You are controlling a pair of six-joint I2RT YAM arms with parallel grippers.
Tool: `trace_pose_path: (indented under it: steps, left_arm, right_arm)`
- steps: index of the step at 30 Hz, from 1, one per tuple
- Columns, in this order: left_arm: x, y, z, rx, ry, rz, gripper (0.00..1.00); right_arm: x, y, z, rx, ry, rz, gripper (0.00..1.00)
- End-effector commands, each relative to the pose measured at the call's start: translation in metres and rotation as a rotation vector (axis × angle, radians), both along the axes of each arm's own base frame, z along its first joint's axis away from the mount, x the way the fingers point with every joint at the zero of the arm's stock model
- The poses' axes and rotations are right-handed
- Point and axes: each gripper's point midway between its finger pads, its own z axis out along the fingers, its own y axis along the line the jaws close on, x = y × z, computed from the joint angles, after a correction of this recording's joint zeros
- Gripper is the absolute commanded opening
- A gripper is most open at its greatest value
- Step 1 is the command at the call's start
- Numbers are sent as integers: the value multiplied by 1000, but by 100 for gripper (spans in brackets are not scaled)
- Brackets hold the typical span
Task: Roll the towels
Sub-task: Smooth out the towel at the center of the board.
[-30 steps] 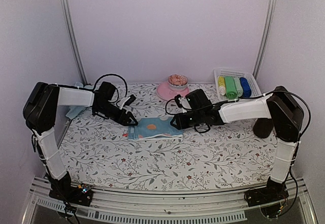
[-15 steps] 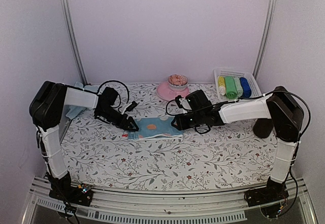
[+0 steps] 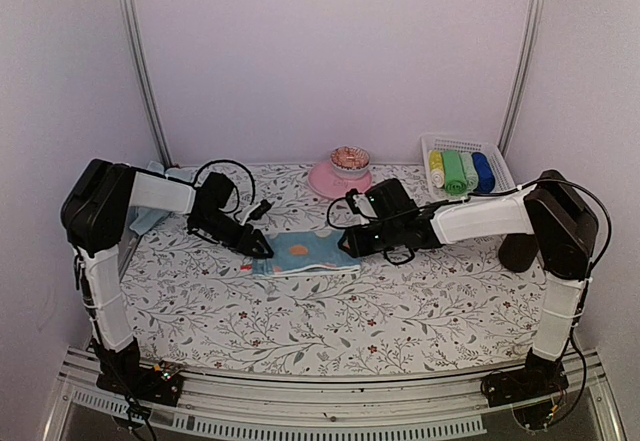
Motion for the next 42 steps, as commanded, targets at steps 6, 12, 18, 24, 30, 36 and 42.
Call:
trace_pose_path:
  steps: [6, 12, 18, 24, 30, 36, 42]
  left_arm:
    - [2, 1, -10, 11, 27, 21, 35]
    - [4, -1, 0, -25, 6, 5, 24]
    - [3, -5, 6, -52, -5, -14, 10]
    - [4, -4, 8, -56, -8, -13, 0]
    - [6, -3, 35, -82, -47, -5, 0]
    - [7, 4, 58, -100, -84, 3, 0]
    - [9, 19, 55, -100, -59, 32, 0]
  right_arm:
    - [0, 1, 15, 9, -40, -6, 36]
    - [-1, 1, 10, 0, -34, -7, 36]
    - [-2, 0, 8, -4, -30, -9, 36]
    - [-3, -2, 6, -9, -30, -11, 36]
    - [0, -5, 6, -24, -42, -25, 37]
    - [2, -8, 4, -41, -53, -34, 37]
    - [3, -9, 4, -46, -60, -38, 38]
